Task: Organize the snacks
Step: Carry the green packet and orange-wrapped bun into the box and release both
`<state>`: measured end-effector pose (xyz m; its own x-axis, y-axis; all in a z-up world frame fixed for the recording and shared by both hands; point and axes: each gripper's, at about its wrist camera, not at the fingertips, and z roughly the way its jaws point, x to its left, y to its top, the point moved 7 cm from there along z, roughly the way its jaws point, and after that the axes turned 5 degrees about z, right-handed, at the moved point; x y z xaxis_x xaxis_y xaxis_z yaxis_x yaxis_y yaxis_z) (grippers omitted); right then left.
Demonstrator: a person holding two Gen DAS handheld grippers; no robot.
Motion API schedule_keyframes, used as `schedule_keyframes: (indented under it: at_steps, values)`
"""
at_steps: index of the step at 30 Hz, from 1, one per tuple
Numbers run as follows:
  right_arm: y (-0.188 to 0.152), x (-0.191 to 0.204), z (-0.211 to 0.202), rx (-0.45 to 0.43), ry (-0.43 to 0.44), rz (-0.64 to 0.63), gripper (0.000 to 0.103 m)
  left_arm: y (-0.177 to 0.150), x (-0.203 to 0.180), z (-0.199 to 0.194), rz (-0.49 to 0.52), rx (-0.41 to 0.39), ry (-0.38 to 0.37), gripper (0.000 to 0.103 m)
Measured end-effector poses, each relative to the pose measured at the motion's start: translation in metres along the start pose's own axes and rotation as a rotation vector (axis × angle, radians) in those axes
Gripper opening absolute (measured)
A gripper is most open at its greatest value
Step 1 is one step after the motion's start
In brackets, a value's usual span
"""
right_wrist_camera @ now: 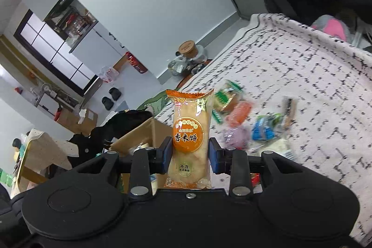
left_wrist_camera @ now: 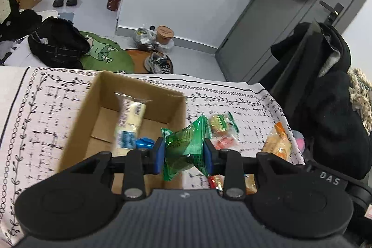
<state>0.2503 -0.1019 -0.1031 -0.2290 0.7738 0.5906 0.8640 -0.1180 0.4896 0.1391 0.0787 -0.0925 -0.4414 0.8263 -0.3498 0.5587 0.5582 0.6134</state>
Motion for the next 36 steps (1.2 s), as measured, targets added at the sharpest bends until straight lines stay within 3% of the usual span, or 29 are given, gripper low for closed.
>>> schedule_keyframes:
  at_steps: [13, 24, 31, 36]
  values:
    - [-0.029, 0.052, 0.024, 0.05, 0.017, -0.067, 0.032, 0.003, 0.05, 0.006, -0.038, 0.032, 0.031, 0.034]
    - [-0.047, 0.072, 0.047, 0.085, 0.002, -0.096, 0.032, -0.001, 0.075, 0.021, -0.089, 0.075, 0.03, 0.034]
    - [-0.053, 0.081, 0.055, 0.102, 0.009, -0.118, 0.035, 0.001, 0.084, 0.019, -0.099, 0.071, 0.036, 0.042]
    - [-0.048, 0.073, 0.051, 0.088, -0.011, -0.107, 0.048, 0.004, 0.083, 0.017, -0.092, 0.068, 0.033, 0.054]
